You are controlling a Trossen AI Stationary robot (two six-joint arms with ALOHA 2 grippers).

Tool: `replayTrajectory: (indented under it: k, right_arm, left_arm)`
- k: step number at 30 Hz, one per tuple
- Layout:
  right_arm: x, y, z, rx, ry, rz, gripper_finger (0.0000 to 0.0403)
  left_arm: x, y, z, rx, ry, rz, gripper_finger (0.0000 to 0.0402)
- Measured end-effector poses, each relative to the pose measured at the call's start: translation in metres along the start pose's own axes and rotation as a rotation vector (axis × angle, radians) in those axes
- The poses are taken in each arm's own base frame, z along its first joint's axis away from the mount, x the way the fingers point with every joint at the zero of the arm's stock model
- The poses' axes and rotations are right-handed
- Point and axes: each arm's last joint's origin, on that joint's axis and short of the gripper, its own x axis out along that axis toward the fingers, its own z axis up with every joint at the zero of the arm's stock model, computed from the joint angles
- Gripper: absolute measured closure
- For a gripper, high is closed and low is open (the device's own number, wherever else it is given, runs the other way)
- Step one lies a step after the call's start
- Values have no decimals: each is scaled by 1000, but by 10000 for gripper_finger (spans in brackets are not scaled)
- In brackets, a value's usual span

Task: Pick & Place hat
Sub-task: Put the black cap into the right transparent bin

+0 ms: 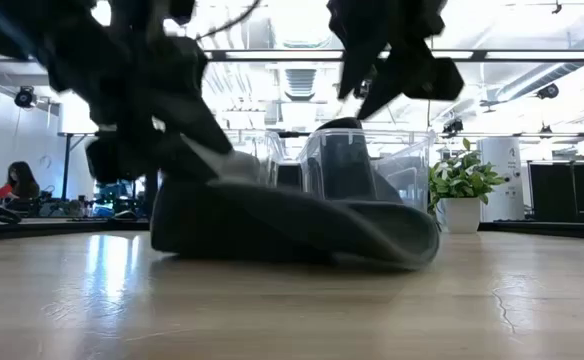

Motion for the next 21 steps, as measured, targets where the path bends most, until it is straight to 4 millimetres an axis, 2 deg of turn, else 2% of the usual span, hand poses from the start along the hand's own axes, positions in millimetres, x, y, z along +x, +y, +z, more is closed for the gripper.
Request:
replayTrajectory:
  k: [3, 6, 14, 21]
  right_arm:
    - [-8, 7, 4, -8, -31, 29, 233]
    - [-11, 10, -4, 20, -7, 8, 205]
    - [-3, 8, -67, 240, 120, -74, 175]
    - [11, 6, -102, 389, 76, 15, 174]
  left_arm:
    - [21, 4, -12, -20, 29, -21, 239]
    - [35, 13, -24, -63, 77, 2, 239]
    - [45, 16, -34, -116, 104, 29, 239]
    - [50, 8, -29, -97, 66, 35, 239]
